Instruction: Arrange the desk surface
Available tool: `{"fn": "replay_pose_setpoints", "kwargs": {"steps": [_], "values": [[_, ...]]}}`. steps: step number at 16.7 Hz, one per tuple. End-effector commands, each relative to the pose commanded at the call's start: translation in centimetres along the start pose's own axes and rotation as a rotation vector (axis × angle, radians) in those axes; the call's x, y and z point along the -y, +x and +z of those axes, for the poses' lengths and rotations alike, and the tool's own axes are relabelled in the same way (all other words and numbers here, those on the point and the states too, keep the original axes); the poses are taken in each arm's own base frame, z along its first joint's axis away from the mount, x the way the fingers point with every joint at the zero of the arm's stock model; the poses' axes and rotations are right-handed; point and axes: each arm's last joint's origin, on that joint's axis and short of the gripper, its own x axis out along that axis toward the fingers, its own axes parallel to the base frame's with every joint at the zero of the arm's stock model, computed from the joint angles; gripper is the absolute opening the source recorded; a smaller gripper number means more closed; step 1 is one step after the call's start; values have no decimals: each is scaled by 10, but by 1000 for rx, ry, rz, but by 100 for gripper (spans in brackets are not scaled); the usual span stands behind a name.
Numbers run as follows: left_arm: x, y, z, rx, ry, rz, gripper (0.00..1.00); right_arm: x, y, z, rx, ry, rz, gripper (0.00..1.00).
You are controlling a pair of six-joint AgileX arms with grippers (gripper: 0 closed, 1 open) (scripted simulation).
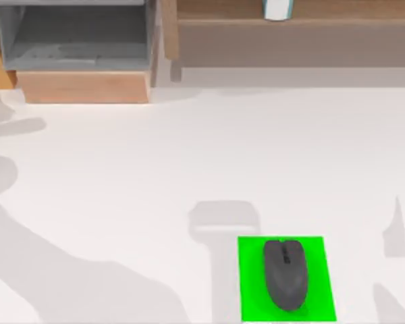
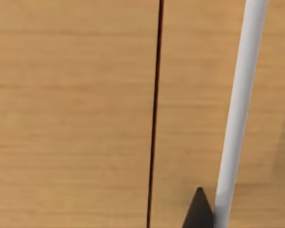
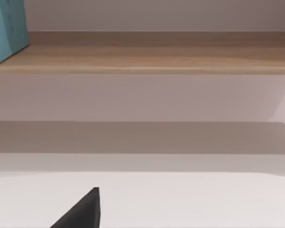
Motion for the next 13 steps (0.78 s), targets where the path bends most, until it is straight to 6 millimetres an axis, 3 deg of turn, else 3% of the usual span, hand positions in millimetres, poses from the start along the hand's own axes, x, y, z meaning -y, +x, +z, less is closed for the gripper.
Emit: {"fn": "replay_pose_setpoints", "kwargs": {"steps": [2,9,10,13], "values": [[0,0,0,0,0,0,100,0,0,0,0,0,0,100],[0,0,0,0,0,0,100,0,0,0,0,0,0,100],[13,-5,-2,-8,-22,-40,100,0,0,0,0,0,0,100],[11,-11,-3,-12,-19,-34,100,0,0,0,0,0,0,100]]}}
